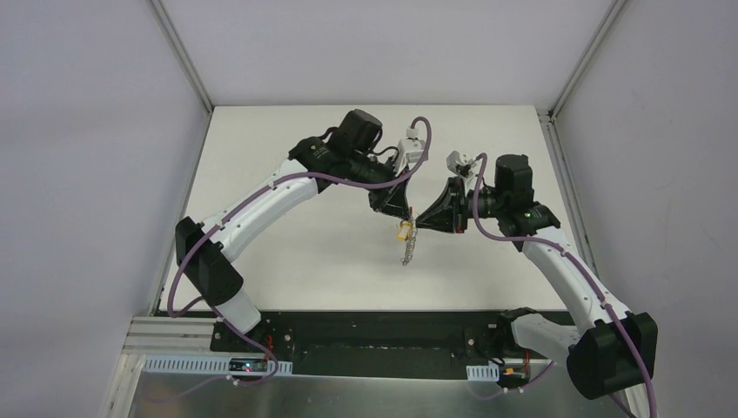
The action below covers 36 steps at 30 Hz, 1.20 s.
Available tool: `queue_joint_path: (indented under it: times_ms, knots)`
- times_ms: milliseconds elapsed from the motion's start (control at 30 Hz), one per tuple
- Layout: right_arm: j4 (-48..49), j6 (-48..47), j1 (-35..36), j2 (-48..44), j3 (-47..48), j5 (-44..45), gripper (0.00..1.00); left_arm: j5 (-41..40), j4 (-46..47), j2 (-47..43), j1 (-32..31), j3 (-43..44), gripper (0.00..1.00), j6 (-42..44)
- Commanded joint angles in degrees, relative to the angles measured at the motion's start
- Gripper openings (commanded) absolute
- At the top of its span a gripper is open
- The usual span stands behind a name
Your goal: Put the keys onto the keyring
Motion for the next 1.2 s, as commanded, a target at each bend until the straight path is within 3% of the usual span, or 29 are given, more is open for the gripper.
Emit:
queue_joint_path:
  times_ms: [0,167,300,833,1167]
  knots:
    - [-2.25,-3.38,0.39,-1.24,1.54,-0.16,0.18,0.47,-6.21,1.37,-0.67,5.84,0.0,3.83]
    - [-3.37,-4.09,0.47,-1.33,3.1,0.23,0.34,0.02,-13.76,3.3,-1.74,9.32,0.0,7.17]
    - [-3.4,-3.85,0.65,-1.66,3.34,-0.13,0.4,-0.3,-15.78,4.22,-2.06,11.01,0.0,6.46]
    - [11.88,10.95,0.75,-0.26,-0.04,-3.19,0.35,0.44,-13.14,4.83,-3.03,9.8,0.0,1.95]
    - [15.8,13.64,1.49,0.66,-2.83,-4.9,0.32,-0.81,-11.88,4.92,-3.03,9.63,0.0,1.17]
